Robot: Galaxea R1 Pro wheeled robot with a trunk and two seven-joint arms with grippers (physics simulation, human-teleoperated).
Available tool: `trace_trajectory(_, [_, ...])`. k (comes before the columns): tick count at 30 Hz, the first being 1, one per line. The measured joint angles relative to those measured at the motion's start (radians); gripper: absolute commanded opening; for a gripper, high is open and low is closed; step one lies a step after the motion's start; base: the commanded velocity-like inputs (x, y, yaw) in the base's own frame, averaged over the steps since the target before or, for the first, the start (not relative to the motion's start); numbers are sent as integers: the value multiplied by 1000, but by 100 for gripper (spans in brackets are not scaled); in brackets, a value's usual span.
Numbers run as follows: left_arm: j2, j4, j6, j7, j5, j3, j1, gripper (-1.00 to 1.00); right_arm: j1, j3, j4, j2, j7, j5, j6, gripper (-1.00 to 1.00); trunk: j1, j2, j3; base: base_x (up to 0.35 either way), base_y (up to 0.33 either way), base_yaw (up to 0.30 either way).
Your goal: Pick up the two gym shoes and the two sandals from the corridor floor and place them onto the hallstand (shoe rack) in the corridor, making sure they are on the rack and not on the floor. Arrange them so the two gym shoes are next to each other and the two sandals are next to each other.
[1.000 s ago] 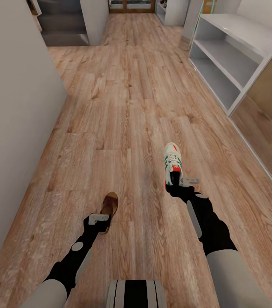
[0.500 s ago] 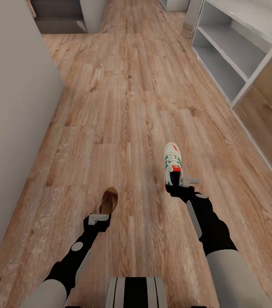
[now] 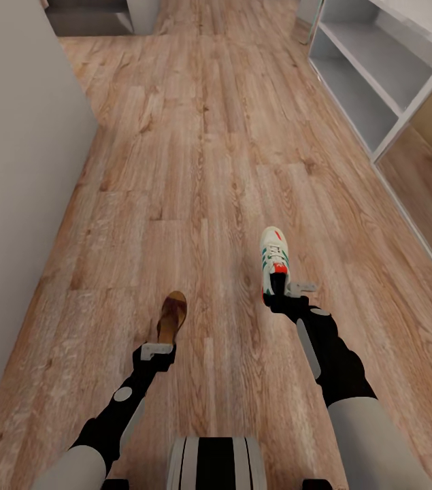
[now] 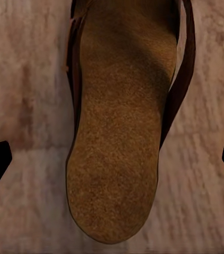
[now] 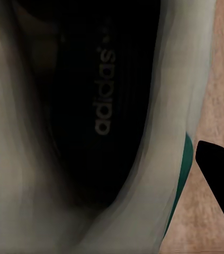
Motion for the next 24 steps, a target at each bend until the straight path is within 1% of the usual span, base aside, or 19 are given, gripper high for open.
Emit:
trace_trajectory(4, [0, 0, 0, 0, 0, 0, 0, 100, 0, 0, 0, 0, 0, 0, 0, -100, 2, -1, -22, 0, 0, 0])
trace_trajectory(15, [0, 0, 0, 0, 0, 0, 0, 100, -1, 0, 0, 0, 0, 0, 0, -100, 2, -1, -28, 0, 0, 0])
trace_trajectory(24, [0, 0, 0, 0, 0, 0, 0, 100, -1, 0, 0, 0, 0, 0, 0, -100, 6, -3, -74, 0, 0, 0])
